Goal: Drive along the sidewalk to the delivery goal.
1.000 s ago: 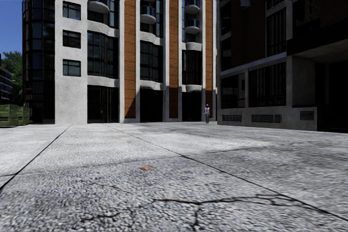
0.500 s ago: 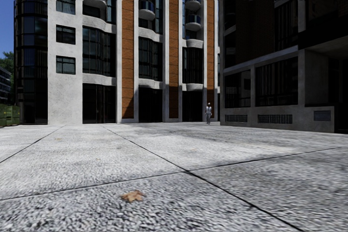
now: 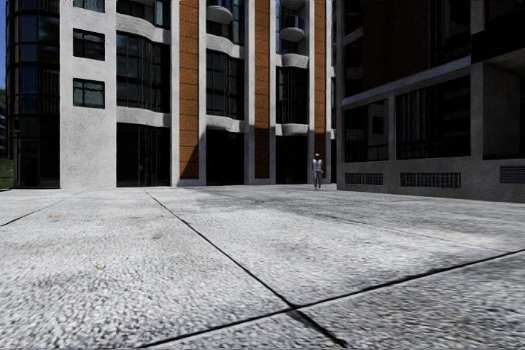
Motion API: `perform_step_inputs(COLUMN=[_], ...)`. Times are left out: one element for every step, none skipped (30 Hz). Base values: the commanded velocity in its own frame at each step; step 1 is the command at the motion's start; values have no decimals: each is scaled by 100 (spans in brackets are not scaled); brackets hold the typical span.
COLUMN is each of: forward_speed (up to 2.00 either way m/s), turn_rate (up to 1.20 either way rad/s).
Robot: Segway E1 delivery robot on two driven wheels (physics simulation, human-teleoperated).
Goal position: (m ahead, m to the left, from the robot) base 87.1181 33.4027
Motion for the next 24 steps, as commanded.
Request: perform_step_inputs(forward_speed=[200,200,200,200,200,200,200,200,200,200,200,200,200,200,200,200,200,200,200,200,200,200,200,200], turn_rate=[0,0,0,0,0,0,0,0,0,0,0,0,0,0,0,0,0,0,0,0,0,0,0,0])
